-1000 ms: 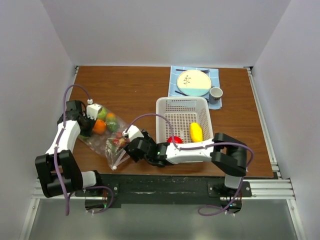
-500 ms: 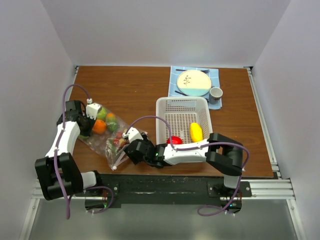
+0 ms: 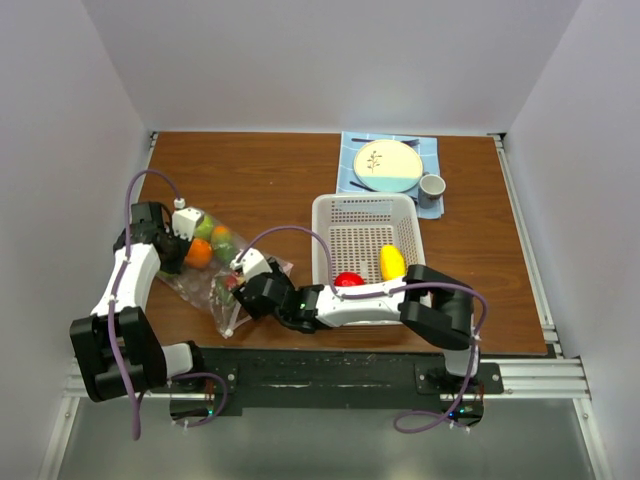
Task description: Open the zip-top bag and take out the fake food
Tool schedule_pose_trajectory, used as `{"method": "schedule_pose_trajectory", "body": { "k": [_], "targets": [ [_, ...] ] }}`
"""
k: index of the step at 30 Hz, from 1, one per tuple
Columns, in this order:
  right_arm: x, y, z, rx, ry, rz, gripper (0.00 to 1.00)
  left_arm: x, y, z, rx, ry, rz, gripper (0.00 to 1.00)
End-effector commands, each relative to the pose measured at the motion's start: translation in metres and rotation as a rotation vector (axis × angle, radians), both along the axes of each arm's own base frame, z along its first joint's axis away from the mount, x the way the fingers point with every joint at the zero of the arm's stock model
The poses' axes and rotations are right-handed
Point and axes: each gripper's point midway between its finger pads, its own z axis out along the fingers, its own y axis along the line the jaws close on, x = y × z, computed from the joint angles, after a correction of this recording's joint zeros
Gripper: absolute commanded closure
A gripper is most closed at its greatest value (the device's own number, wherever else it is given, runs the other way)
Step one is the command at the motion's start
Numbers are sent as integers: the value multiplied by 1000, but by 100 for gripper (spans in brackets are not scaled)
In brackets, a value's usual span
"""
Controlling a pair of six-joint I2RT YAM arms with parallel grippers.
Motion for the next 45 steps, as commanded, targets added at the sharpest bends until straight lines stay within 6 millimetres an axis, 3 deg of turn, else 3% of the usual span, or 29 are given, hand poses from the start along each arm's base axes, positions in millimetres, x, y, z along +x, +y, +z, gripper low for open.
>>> {"method": "schedule_pose_trajectory", "body": {
  "k": [1,11,14,15,17,20,28,30,32,34,35,37,40,45],
  "targets": [
    [9,18,12,41,-47,-7,33,1,1,4,3,-25,-11,100],
    [7,5,-19,-33,-32,-19,35,-1,-1,-2,-5,-13,-18,100],
    [6,5,-18,-27,-30,-12,48,-1,-1,-1,-2,-15,-18,100],
    [6,7,-14,-15,-32,-7,59,0,0,0,0,-18,-16,100],
    [6,6,-8,-4,-37,-8,70,-1,0,-1,2,-18,-15,100],
    [6,4,7,19,-44,-9,99,0,1,0,5,-21,-11,100],
    [-4,-25,63,93,-49,-11,100,3,5,-4,16,-21,3,100],
    [-10,-35,64,93,-25,-8,100,4,7,-7,26,-19,14,100],
    [-14,-43,80,136,-18,-5,100,4,8,-9,28,-15,19,100],
    [-23,-56,73,114,15,8,100,4,8,-12,24,-8,23,100],
    [-25,-62,85,141,13,11,100,5,8,-11,23,-10,24,100],
    [-30,-73,84,138,28,14,100,6,7,-12,18,-9,23,100],
    [-32,-87,103,158,14,13,100,7,7,-11,14,-7,27,100],
    [-29,-104,163,239,-63,9,100,8,5,-11,-1,-2,28,100]
  ]
}}
